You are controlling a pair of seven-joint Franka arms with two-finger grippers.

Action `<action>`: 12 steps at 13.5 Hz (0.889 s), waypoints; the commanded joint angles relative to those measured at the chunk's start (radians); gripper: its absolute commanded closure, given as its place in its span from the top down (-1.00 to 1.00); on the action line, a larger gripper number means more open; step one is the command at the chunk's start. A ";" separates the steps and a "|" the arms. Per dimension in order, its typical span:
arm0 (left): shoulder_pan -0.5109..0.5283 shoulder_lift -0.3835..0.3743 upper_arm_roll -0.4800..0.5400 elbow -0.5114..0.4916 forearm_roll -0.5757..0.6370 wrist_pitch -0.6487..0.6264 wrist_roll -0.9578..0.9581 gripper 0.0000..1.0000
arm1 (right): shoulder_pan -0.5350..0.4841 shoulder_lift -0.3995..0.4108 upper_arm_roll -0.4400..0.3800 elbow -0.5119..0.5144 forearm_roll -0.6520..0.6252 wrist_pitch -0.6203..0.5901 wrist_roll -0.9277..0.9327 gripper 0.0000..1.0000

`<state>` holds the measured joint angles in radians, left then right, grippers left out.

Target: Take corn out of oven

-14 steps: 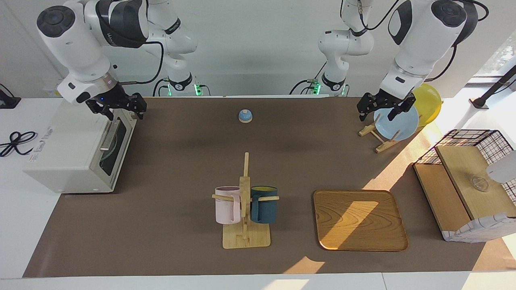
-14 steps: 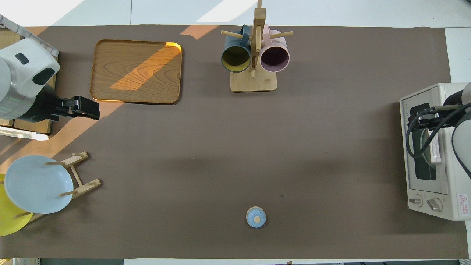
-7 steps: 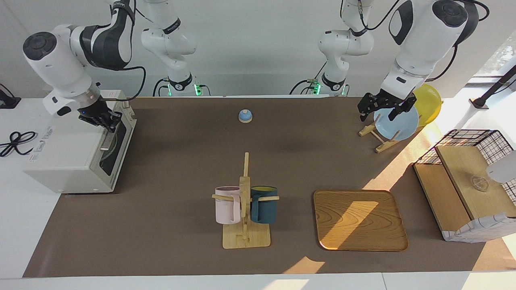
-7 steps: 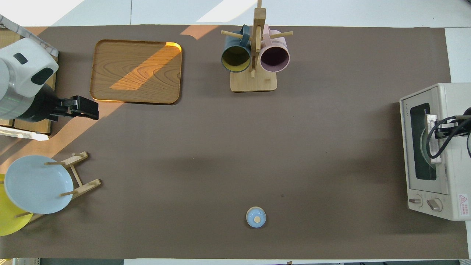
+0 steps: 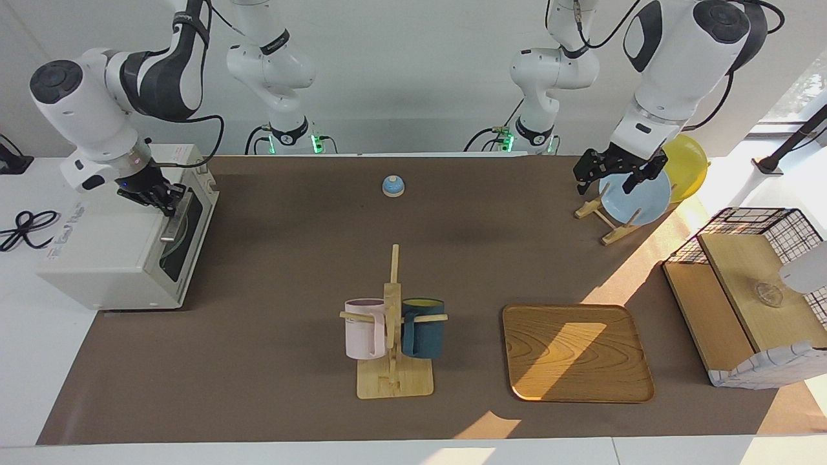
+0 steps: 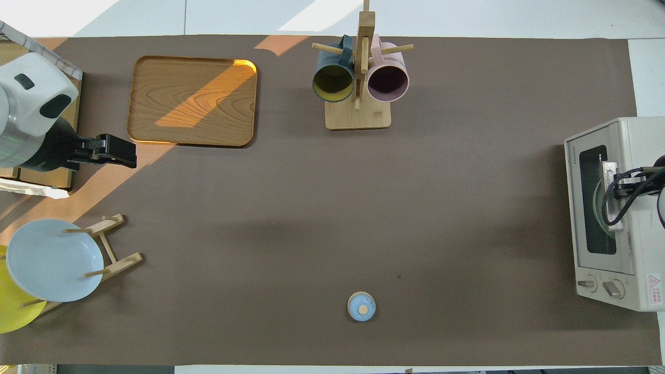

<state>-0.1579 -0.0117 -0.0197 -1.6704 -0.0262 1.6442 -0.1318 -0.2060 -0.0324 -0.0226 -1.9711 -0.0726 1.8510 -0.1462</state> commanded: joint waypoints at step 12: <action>0.015 -0.024 -0.006 -0.026 -0.012 0.029 0.000 1.00 | 0.118 0.075 0.016 -0.233 0.085 0.353 0.118 -1.00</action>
<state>-0.1527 -0.0117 -0.0204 -1.6704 -0.0262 1.6543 -0.1318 -0.0630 -0.0212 0.0126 -2.1740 0.0444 2.0962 -0.0341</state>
